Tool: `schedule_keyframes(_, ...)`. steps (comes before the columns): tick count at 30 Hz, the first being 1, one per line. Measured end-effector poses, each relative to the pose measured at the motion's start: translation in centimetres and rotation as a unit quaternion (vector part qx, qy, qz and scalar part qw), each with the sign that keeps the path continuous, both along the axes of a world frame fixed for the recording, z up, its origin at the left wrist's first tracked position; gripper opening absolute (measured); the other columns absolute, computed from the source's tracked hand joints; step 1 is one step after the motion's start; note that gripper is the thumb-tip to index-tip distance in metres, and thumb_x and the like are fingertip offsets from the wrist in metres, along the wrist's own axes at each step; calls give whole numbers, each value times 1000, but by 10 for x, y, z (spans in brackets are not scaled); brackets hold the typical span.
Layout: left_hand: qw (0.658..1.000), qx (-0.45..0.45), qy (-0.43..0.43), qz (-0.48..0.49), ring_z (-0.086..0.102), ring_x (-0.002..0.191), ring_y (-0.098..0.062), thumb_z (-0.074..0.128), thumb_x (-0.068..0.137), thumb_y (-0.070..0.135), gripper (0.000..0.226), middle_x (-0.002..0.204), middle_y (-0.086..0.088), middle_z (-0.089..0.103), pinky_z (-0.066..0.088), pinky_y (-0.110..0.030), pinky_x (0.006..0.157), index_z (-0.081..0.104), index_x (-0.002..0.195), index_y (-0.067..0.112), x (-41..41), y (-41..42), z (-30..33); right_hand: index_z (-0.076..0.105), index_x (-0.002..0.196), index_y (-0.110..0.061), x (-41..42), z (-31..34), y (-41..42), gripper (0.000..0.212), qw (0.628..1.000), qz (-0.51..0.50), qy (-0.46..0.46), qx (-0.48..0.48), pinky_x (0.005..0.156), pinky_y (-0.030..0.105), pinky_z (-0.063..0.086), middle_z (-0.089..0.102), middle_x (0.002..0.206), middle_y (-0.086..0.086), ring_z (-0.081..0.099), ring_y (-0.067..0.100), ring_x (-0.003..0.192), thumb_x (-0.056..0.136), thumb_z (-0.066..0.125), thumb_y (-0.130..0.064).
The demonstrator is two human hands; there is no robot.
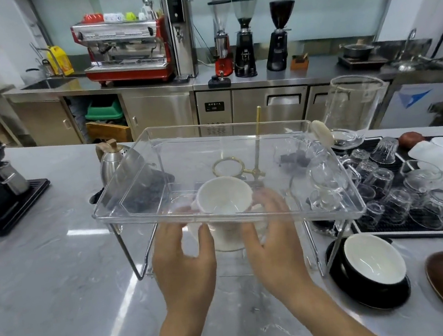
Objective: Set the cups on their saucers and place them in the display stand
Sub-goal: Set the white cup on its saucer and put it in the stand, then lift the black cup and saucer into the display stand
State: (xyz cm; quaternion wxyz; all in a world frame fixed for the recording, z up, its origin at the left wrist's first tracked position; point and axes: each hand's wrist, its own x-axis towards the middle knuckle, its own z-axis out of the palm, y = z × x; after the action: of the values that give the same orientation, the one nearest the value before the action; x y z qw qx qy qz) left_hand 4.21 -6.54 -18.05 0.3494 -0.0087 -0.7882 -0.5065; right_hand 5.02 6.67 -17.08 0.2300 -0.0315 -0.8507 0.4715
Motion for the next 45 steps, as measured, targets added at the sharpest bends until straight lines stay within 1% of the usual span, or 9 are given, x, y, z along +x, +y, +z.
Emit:
schedule_keyframes(6, 992, -107, 23, -58, 60, 122, -16, 68, 85, 24, 30, 126, 2, 67, 46, -32, 105, 74, 113, 13, 53, -9, -21, 46, 139, -26, 56, -16, 6, 48, 987, 61, 28, 143, 120, 28, 16, 35, 146, -21, 19, -3, 144, 95, 41, -45)
schedule_keyframes(10, 983, -159, 21, -95, 55, 133, -19, 63, 87, 31, 38, 135, 0, 64, 44, -37, 109, 74, 117, 10, 82, -10, -32, 54, 133, -17, 87, -27, 12, 45, 975, 75, 48, 205, 117, 35, 21, 49, 145, -3, 34, 12, 141, 95, 47, -39)
schedule_keyframes(13, 981, -161, 11, -103, 53, 134, -20, 65, 84, 34, 41, 138, -2, 63, 42, -28, 110, 74, 118, 12, 105, -5, -38, 60, 127, -14, 109, -37, 20, 43, 968, 68, 76, 230, 114, 39, 29, 59, 136, 1, 48, 17, 132, 92, 53, -39)
schedule_keyframes(19, 971, -173, -34, -161, 56, 129, -16, 66, 82, 39, 43, 134, 2, 65, 38, -10, 106, 75, 118, 17, 133, 13, -51, 55, 127, -20, 141, -60, 44, 43, 971, 42, 55, 230, 112, 39, 32, 62, 132, 0, 56, 15, 124, 97, 44, -48)
schedule_keyframes(26, 952, -211, -71, -209, 54, 129, -14, 60, 86, 57, 54, 137, 2, 64, 50, -26, 93, 72, 123, 19, 151, 45, -72, 57, 126, -17, 180, -75, 79, 49, 973, -14, -10, 229, 114, 33, 26, 61, 134, 2, 49, 13, 126, 94, 46, -52)
schedule_keyframes(30, 938, -246, -83, -230, 47, 135, -18, 44, 93, 68, 68, 141, -3, 62, 45, -41, 101, 68, 130, 17, 154, 64, -84, 51, 134, -19, 195, -80, 99, 54, 967, -42, -46, 248, 117, 30, 19, 55, 143, 1, 42, 15, 134, 88, 53, -47)
schedule_keyframes(35, 913, -299, -110, -255, 50, 138, -28, 38, 93, 72, 73, 149, -3, 55, 45, -46, 105, 61, 138, 19, 154, 91, -97, 40, 143, -25, 210, -87, 130, 64, 961, -61, -104, 250, 119, 26, 11, 45, 151, -4, 31, 13, 142, 87, 51, -53)
schedule_keyframes(42, 900, -324, -149, -250, 43, 145, -25, 36, 90, 78, 82, 155, -2, 48, 43, -47, 109, 54, 145, 21, 149, 133, -99, 27, 151, -30, 206, -90, 175, 73, 963, -53, -145, 219, 118, 22, 5, 33, 159, -6, 14, 6, 149, 90, 42, -65)
schedule_keyframes(45, 901, -322, -156, -244, 35, 146, -19, 35, 89, 79, 85, 156, -2, 47, 39, -39, 114, 53, 146, 19, 144, 153, -97, 27, 153, -29, 200, -91, 196, 75, 965, -52, -146, 209, 118, 25, 8, 29, 160, -7, 16, 10, 148, 90, 39, -68)
